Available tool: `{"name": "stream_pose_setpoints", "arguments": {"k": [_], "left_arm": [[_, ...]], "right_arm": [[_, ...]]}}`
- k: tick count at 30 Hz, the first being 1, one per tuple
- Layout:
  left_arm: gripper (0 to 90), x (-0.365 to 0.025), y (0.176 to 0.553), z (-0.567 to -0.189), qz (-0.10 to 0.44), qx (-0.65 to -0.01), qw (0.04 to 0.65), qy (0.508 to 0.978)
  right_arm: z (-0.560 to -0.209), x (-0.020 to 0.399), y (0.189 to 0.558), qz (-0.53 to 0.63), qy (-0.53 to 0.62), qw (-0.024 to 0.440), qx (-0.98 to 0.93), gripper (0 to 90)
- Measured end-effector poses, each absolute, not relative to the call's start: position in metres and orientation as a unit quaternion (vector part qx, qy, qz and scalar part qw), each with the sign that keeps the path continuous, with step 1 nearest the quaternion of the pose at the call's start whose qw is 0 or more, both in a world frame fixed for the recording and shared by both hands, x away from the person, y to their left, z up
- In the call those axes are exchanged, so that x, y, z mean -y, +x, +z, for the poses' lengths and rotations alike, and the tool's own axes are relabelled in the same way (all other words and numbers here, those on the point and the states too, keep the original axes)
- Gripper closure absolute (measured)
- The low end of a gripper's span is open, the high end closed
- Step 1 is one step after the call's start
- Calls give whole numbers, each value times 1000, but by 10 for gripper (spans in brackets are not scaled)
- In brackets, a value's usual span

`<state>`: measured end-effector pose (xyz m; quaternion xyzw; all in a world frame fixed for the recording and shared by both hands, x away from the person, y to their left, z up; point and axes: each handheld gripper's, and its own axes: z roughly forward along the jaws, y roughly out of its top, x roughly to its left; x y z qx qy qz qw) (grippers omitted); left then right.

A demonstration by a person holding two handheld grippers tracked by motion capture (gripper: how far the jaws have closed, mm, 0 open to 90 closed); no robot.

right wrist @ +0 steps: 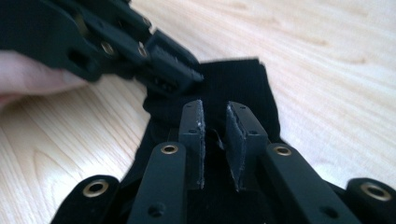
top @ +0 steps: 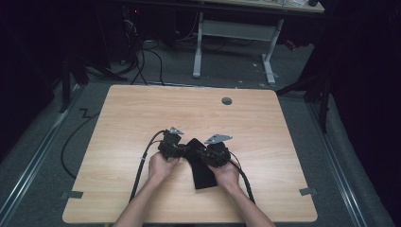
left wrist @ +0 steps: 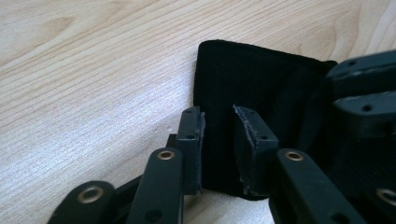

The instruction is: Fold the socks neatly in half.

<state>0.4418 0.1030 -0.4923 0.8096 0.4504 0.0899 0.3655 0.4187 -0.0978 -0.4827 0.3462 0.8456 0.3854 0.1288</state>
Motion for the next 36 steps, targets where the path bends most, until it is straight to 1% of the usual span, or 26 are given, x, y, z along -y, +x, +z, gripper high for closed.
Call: {"name": "stream_pose_setpoints", "arguments": {"k": [7,16,19,22,27,33,36], "left_arm": [[771,-104,442,-491,86,-446,380,806],[798,-105,433,-475,90,-425,427,793],[798,-104,426,-467,93,-410,440,793],[801,-102,419,-460,105,-391,441,801],[809,-99,412,-458,105,-377,439,809],[814,-88,401,-463,119,-348,423,828],[814,-87,397,-467,121,-346,424,828]], "right_arm": [[-492,101,412,376,344,121,-852,769],[-495,98,408,367,345,127,-854,768],[-496,97,409,371,338,140,-854,767],[-497,92,410,373,340,144,-851,766],[-498,87,411,379,341,148,-848,764],[-497,89,409,378,342,142,-848,727],[-497,90,407,370,335,146,-854,710]]}}
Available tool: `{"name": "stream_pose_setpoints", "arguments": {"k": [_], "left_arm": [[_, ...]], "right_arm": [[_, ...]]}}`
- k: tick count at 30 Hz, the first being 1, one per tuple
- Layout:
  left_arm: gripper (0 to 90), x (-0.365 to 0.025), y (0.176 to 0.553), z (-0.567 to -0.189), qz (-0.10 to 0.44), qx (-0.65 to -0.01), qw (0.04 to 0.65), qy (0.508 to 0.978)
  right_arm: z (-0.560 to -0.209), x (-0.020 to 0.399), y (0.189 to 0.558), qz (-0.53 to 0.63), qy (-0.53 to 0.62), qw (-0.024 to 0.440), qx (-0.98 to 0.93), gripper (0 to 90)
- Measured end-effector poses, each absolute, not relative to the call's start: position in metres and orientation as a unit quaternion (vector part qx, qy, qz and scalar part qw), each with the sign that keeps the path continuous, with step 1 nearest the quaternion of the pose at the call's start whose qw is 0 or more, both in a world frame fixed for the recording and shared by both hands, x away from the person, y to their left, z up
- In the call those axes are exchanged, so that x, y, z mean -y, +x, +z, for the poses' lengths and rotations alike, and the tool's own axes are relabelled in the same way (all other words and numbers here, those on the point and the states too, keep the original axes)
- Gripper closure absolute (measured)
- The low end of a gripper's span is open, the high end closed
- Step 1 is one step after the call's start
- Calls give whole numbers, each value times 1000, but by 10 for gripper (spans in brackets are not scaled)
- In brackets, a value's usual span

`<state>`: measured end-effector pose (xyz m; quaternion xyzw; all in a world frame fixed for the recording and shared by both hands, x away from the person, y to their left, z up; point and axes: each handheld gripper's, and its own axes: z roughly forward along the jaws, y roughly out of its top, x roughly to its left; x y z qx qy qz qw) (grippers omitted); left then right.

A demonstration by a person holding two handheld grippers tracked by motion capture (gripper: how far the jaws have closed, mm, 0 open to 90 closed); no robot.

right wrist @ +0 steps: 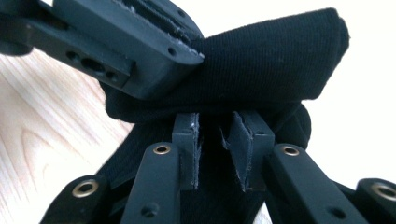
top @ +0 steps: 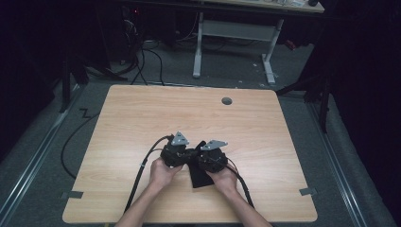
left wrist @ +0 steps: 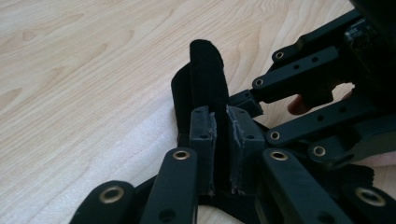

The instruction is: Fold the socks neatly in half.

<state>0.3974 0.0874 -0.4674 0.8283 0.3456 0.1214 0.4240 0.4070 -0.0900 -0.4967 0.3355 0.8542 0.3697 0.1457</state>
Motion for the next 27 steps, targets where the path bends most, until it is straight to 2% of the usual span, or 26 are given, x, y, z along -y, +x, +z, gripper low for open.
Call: {"name": "stream_pose_setpoints", "arguments": {"k": [5,19,27], "left_arm": [[816,-86,394,-473,126,-343,411,835],[820,-82,404,-482,127,-347,401,838],[826,-86,419,-484,130,-359,403,832]], "right_arm": [[-494,93,401,355,325,148,-864,668],[-488,134,367,391,309,135,-856,632],[-493,131,368,393,314,129,-854,597]]}}
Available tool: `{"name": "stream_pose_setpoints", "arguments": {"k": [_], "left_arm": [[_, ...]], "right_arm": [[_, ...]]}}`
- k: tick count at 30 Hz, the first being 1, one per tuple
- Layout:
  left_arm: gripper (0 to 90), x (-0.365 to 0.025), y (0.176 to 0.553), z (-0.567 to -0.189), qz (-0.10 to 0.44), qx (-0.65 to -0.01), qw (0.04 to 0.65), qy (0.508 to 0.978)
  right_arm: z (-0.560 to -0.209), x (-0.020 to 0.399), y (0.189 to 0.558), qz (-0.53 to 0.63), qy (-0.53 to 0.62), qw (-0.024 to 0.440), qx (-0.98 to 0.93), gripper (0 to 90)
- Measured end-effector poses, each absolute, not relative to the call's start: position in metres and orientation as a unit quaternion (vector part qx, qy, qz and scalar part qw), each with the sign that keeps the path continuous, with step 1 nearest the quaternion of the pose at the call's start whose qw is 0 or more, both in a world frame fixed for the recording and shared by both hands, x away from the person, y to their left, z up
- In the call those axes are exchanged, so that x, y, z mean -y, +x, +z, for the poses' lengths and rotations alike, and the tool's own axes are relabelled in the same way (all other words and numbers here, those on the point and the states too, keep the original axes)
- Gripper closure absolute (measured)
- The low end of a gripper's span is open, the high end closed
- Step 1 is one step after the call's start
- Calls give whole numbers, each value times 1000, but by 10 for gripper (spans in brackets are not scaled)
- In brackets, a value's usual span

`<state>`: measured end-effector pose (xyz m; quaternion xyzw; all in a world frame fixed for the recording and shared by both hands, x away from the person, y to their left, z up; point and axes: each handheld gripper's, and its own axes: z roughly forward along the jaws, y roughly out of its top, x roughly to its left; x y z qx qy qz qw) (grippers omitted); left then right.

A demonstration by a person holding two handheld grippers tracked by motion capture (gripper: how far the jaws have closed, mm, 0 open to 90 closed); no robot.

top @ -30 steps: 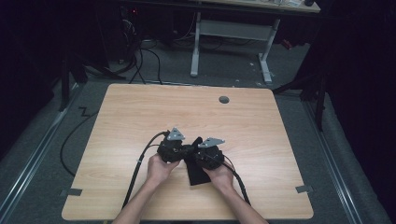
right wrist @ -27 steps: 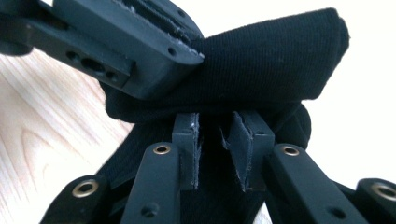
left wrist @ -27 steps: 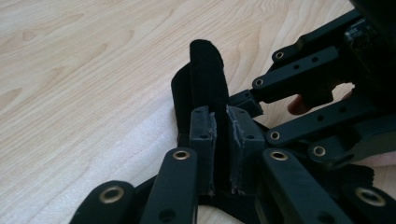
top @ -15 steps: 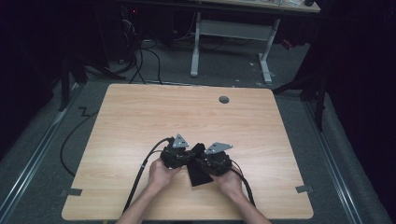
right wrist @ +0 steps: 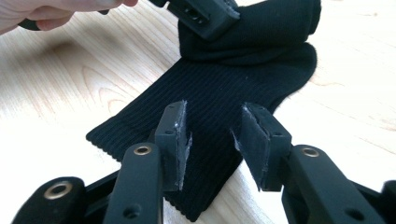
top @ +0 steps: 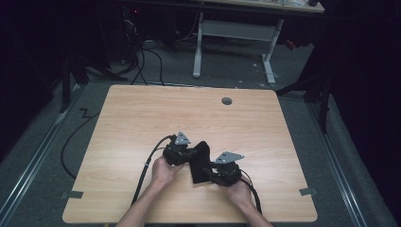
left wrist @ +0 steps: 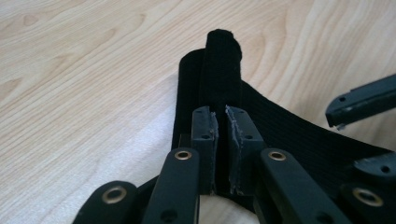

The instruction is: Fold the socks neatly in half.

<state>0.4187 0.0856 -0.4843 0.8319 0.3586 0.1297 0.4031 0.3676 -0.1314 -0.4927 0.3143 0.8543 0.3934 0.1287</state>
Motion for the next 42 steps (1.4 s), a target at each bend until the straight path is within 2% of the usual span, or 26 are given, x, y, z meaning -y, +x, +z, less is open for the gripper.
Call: {"name": "stream_pose_setpoints", "arguments": {"k": [3,9,26,42], "left_arm": [[829,-87,425,-484,131,-363,402,830],[836,-88,424,-476,150,-361,411,824],[837,-89,402,-463,151,-331,422,831],[837,-91,394,-464,145,-329,430,828]], "right_arm": [[-500,124,372,377,309,136,-862,569],[-507,116,379,387,324,154,-850,571],[-507,115,379,383,334,151,-848,575],[-506,115,379,383,335,149,-848,577]]}}
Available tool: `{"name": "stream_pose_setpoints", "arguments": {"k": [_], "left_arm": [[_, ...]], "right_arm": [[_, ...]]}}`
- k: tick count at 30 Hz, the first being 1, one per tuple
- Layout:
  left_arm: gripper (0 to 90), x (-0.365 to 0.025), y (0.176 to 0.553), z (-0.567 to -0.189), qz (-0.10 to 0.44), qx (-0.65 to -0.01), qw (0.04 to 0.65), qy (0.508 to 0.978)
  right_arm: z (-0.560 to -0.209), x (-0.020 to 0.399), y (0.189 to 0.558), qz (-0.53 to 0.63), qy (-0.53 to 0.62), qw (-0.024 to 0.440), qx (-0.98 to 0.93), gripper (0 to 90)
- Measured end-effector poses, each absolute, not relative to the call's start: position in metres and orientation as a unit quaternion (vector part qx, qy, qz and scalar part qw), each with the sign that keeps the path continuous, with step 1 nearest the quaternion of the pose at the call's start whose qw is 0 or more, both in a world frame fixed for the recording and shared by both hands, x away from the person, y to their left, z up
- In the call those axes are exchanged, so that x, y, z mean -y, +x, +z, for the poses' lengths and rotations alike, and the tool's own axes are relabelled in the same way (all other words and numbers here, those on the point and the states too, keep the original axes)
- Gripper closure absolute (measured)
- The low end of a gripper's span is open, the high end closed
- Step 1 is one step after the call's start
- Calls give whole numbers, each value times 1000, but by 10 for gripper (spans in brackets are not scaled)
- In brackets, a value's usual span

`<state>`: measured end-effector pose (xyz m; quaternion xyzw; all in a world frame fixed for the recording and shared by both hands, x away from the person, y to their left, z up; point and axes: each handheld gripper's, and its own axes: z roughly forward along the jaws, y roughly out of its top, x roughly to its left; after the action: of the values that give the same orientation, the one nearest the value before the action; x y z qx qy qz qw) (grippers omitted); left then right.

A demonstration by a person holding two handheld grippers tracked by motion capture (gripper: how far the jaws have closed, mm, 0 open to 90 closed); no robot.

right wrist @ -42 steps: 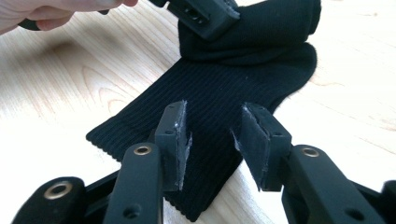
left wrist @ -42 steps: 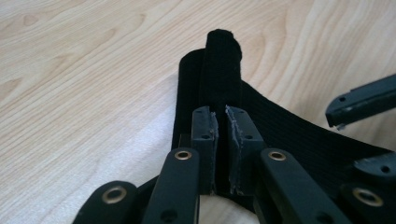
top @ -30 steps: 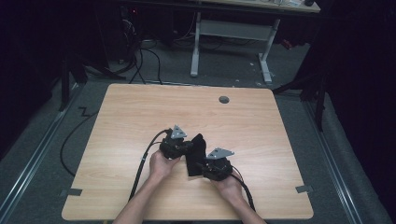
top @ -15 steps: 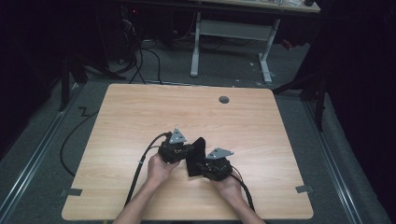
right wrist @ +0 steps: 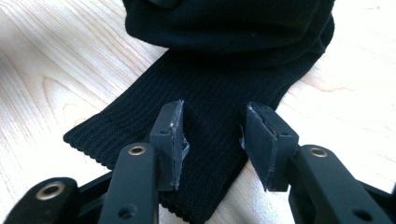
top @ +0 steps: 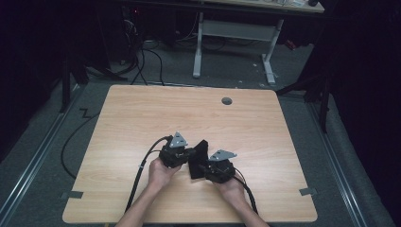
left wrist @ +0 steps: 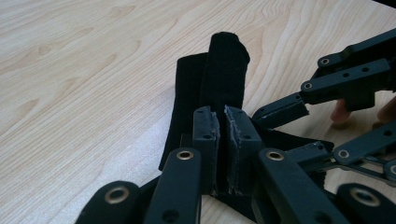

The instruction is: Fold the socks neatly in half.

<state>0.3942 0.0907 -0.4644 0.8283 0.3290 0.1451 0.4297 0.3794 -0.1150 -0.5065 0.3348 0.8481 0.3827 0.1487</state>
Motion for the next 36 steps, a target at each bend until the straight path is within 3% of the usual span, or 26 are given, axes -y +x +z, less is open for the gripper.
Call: {"name": "stream_pose_setpoints", "arguments": {"k": [18,36], "left_arm": [[837,-85,374,-462,154,-296,418,845],[836,-85,367,-484,142,-309,404,849]], "right_arm": [[-507,115,379,383,335,150,-848,579],[-504,117,378,380,342,144,-847,542]]}}
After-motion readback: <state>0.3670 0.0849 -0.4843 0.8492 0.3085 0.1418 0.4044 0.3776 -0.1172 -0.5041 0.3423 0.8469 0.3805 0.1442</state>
